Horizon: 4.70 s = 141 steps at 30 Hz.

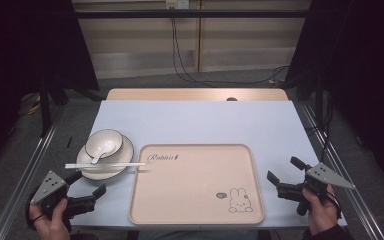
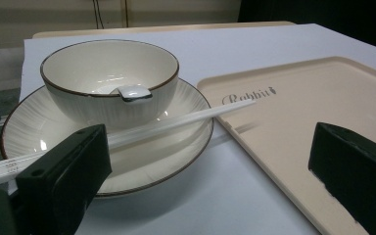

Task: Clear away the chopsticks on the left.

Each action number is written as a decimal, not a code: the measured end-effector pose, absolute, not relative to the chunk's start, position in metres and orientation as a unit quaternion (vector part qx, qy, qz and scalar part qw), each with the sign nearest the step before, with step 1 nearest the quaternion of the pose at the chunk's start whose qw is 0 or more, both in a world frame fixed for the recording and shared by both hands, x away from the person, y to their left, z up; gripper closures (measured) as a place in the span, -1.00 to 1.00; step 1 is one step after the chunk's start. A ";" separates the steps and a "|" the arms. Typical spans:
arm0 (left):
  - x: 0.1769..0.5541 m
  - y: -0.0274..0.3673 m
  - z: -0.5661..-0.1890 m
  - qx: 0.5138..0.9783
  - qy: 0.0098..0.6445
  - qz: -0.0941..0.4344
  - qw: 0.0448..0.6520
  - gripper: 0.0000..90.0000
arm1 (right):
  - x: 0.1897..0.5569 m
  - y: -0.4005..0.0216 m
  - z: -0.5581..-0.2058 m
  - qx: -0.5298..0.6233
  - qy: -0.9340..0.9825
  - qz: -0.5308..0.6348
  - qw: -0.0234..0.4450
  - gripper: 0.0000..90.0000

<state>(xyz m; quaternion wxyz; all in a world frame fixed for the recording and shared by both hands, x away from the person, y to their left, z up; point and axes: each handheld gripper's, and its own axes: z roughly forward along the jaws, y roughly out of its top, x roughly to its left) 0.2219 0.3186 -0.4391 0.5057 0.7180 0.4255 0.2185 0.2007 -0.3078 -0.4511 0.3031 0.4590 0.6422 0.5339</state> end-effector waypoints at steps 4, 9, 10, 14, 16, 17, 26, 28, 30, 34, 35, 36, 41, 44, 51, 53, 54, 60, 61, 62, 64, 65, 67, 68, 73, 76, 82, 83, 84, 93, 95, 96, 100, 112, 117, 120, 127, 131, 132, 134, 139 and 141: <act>0.222 0.318 -0.440 0.718 0.423 0.212 0.509 -0.96 | 0.200 -0.308 -0.451 0.455 0.645 0.531 0.308 -1.00; 0.223 0.314 -0.440 0.726 0.417 0.213 0.504 -0.96 | 0.200 -0.308 -0.451 0.458 0.644 0.532 0.304 -1.00; 0.223 0.313 -0.440 0.725 0.418 0.214 0.503 -0.94 | 0.200 -0.308 -0.451 0.458 0.645 0.532 0.303 -1.00; 0.226 0.307 -0.438 0.734 0.407 0.207 0.503 -0.94 | 0.201 -0.307 -0.451 0.454 0.647 0.532 0.304 -1.00; 0.229 0.306 -0.434 0.743 0.395 0.196 0.504 -0.89 | 0.201 -0.307 -0.452 0.455 0.648 0.530 0.304 -1.00; 0.229 0.307 -0.433 0.741 0.394 0.192 0.508 -0.88 | 0.201 -0.307 -0.452 0.455 0.647 0.530 0.305 -1.00; 0.238 0.316 -0.427 0.761 0.379 0.163 0.501 -0.87 | 0.201 -0.306 -0.451 0.457 0.640 0.543 0.296 -1.00; 0.241 0.319 -0.425 0.767 0.365 0.171 0.499 -0.86 | 0.201 -0.305 -0.452 0.458 0.639 0.543 0.295 -1.00; 0.248 0.323 -0.422 0.773 0.359 0.168 0.496 -0.85 | 0.201 -0.306 -0.452 0.455 0.642 0.541 0.295 -1.00; 0.261 0.328 -0.421 0.792 0.343 0.151 0.482 -0.83 | 0.201 -0.306 -0.452 0.455 0.644 0.540 0.294 -1.00; 0.264 0.329 -0.421 0.797 0.339 0.148 0.478 -0.83 | 0.201 -0.306 -0.452 0.455 0.644 0.540 0.294 -1.00; 0.270 0.333 -0.420 0.805 0.327 0.131 0.477 -0.83 | 0.201 -0.306 -0.452 0.455 0.644 0.540 0.295 -1.00; 0.281 0.339 -0.418 0.827 0.309 0.127 0.453 -0.75 | 0.201 -0.305 -0.452 0.458 0.641 0.540 0.296 -1.00; 0.289 0.346 -0.417 0.840 0.292 0.126 0.439 -0.65 | 0.202 -0.306 -0.453 0.458 0.643 0.537 0.298 -1.00; 0.300 0.362 -0.422 0.857 0.270 0.132 0.418 -0.22 | 0.202 -0.305 -0.453 0.458 0.645 0.535 0.297 -1.00; 0.304 0.364 -0.424 0.864 0.263 0.132 0.410 -0.13 | 0.202 -0.305 -0.453 0.459 0.644 0.536 0.294 -1.00; 0.306 0.365 -0.425 0.865 0.260 0.135 0.408 -0.13 | 0.202 -0.304 -0.453 0.461 0.643 0.537 0.293 -1.00; 0.319 0.366 -0.430 0.878 0.232 0.128 0.398 0.11 | 0.202 -0.305 -0.453 0.458 0.646 0.533 0.296 -1.00; 0.320 0.365 -0.431 0.884 0.228 0.129 0.388 0.17 | 0.202 -0.305 -0.453 0.457 0.646 0.534 0.298 -1.00; 0.321 0.364 -0.433 0.886 0.222 0.128 0.386 0.17 | 0.202 -0.305 -0.453 0.457 0.646 0.534 0.298 -1.00; 0.323 0.361 -0.436 0.892 0.209 0.128 0.381 0.28 | 0.202 -0.304 -0.453 0.460 0.643 0.537 0.294 -1.00; 0.323 0.361 -0.436 0.892 0.209 0.128 0.381 0.35 | 0.202 -0.304 -0.453 0.459 0.646 0.534 0.296 -1.00; 0.324 0.361 -0.437 0.894 0.206 0.133 0.375 0.38 | 0.202 -0.304 -0.453 0.459 0.647 0.533 0.295 -1.00; 0.326 0.362 -0.436 0.896 0.207 0.138 0.368 0.39 | 0.202 -0.304 -0.453 0.458 0.648 0.532 0.296 -1.00; 0.328 0.363 -0.439 0.899 0.200 0.134 0.365 0.43 | 0.202 -0.304 -0.453 0.456 0.649 0.533 0.295 -1.00; 0.329 0.364 -0.441 0.900 0.195 0.135 0.365 0.44 | 0.202 -0.304 -0.453 0.456 0.649 0.533 0.296 -1.00; 0.330 0.361 -0.443 0.912 0.170 0.125 0.351 0.44 | 0.202 -0.303 -0.453 0.457 0.647 0.536 0.292 -1.00; 0.331 0.359 -0.444 0.916 0.164 0.123 0.346 0.45 | 0.202 -0.303 -0.453 0.457 0.647 0.537 0.292 -1.00; 0.331 0.359 -0.444 0.916 0.164 0.123 0.346 0.47 | 0.202 -0.303 -0.453 0.457 0.647 0.537 0.292 -1.00; 0.335 0.356 -0.444 0.920 0.153 0.120 0.341 0.70 | 0.202 -0.303 -0.453 0.459 0.645 0.537 0.291 -1.00; 0.335 0.356 -0.444 0.921 0.152 0.115 0.339 0.70 | 0.203 -0.303 -0.453 0.458 0.645 0.538 0.292 -1.00; 0.336 0.355 -0.445 0.921 0.149 0.110 0.341 0.69 | 0.203 -0.304 -0.453 0.456 0.648 0.535 0.293 -1.00; 0.337 0.352 -0.447 0.926 0.140 0.104 0.333 0.70 | 0.203 -0.304 -0.453 0.456 0.649 0.534 0.294 -1.00; 0.334 0.349 -0.444 0.928 0.133 0.067 0.342 0.88 | 0.203 -0.304 -0.454 0.458 0.647 0.534 0.294 -1.00; 0.330 0.349 -0.438 0.920 0.152 0.056 0.357 0.88 | 0.203 -0.304 -0.454 0.458 0.647 0.534 0.294 -1.00; 0.326 0.345 -0.433 0.919 0.150 0.054 0.360 0.88 | 0.203 -0.304 -0.454 0.459 0.646 0.534 0.293 -1.00; 0.321 0.337 -0.423 0.907 0.164 0.056 0.383 0.88 | 0.203 -0.304 -0.454 0.460 0.647 0.534 0.291 -1.00; 0.320 0.334 -0.418 0.896 0.188 0.051 0.400 0.88 | 0.203 -0.304 -0.454 0.460 0.647 0.534 0.291 -1.00; 0.319 0.333 -0.417 0.895 0.192 0.053 0.399 0.88 | 0.203 -0.303 -0.454 0.460 0.646 0.536 0.289 -1.00; 0.316 0.330 -0.415 0.890 0.206 0.053 0.403 0.88 | 0.203 -0.303 -0.454 0.461 0.645 0.537 0.288 -1.00; 0.308 0.318 -0.415 0.875 0.233 0.049 0.421 0.88 | 0.203 -0.304 -0.454 0.460 0.647 0.535 0.289 -1.00; 0.305 0.314 -0.415 0.871 0.239 0.056 0.424 0.88 | 0.203 -0.304 -0.454 0.459 0.647 0.535 0.290 -1.00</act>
